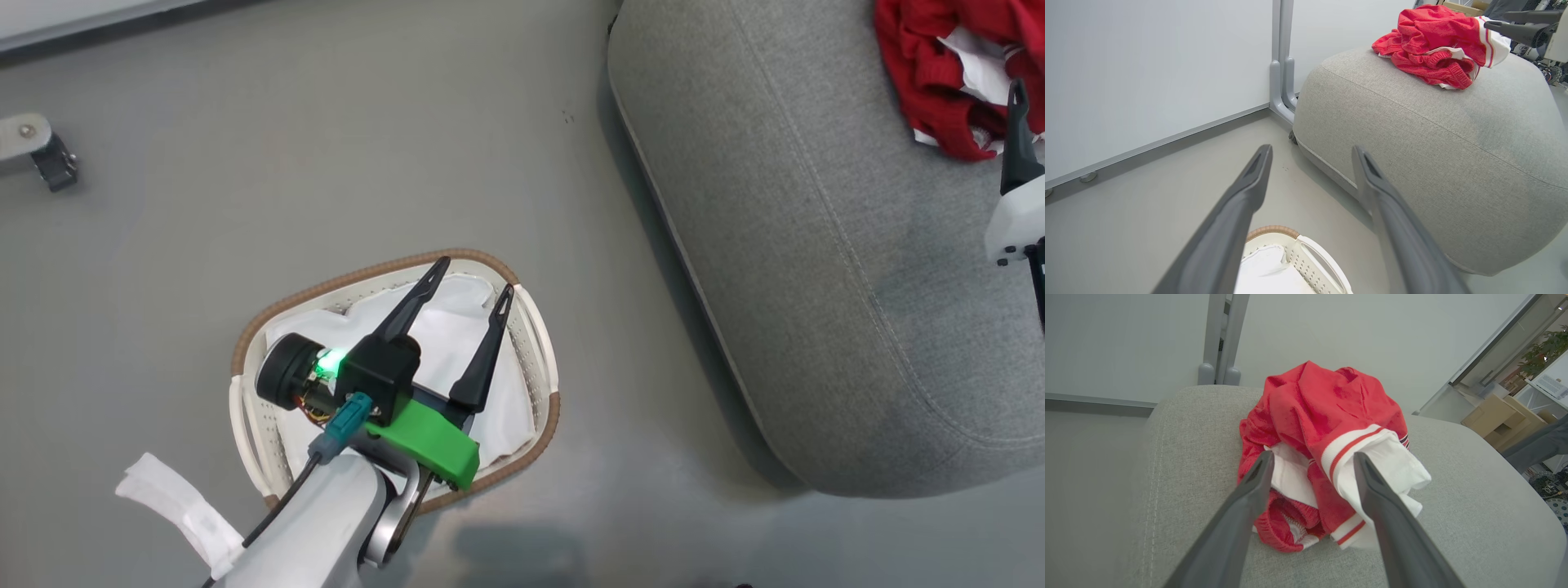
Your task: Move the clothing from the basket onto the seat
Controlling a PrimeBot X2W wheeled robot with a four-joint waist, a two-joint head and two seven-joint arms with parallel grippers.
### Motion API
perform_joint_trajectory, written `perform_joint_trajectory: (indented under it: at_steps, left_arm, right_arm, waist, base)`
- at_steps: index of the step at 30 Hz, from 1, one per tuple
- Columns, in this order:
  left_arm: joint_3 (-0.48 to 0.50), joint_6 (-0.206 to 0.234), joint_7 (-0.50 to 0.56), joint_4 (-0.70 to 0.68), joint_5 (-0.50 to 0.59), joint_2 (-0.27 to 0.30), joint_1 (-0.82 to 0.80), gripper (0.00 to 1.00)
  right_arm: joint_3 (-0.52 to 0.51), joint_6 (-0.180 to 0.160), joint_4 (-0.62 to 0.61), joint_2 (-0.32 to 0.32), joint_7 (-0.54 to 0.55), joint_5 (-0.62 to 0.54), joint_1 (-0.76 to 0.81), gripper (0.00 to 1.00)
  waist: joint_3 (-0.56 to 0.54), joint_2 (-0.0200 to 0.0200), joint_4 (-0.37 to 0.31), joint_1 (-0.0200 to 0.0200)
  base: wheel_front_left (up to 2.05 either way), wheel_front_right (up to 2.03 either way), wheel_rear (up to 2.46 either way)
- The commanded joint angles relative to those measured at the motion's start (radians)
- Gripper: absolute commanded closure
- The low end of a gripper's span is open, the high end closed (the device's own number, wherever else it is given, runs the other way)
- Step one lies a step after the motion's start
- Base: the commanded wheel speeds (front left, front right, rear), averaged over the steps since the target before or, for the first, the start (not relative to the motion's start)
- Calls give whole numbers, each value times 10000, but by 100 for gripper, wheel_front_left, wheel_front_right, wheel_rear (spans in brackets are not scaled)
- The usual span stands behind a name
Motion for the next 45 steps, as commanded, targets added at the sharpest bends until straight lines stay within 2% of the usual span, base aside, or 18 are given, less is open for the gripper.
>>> perform_joint_trajectory:
  at_steps: [1,8,18,27,35,39,45]
  left_arm:
    - [136,63,-106,41,-173,-132,209,0]
    - [902,187,-268,429,-703,-483,806,0]
    - [2494,340,-265,441,-723,-741,1968,0]
    - [3879,340,-255,187,-222,-965,3607,0]
    - [4864,130,-254,-87,0,-1193,4766,0]
    - [5261,39,-254,-255,166,-1301,5188,0]
    - [5736,-55,-254,-608,433,-1432,5799,0]
  right_arm:
    - [39,-14,-123,-42,-46,-41,194,0]
    - [-8,-14,-487,216,-45,106,522,0]
    - [-11,-14,-1166,1614,-33,154,1596,0]
    - [737,-14,-2447,2588,-34,901,3629,0]
    - [1322,-14,-4082,2863,-29,1653,5828,0]
    - [1798,-13,-4534,2878,-29,2223,6540,0]
    - [2305,-13,-4795,2884,-29,2243,6997,0]
  waist:
    - [-608,0,167,0]
    - [-1712,0,670,0]
    - [-2982,0,1758,0]
    - [-3911,0,2699,0]
    - [-4268,0,3214,0]
    - [-4302,0,3274,0]
    - [-4322,0,3170,0]
  base:
    - [0,0,0]
    - [0,0,0]
    - [0,0,0]
    - [0,0,0]
    - [0,0,0]
    - [0,0,0]
    - [0,0,0]
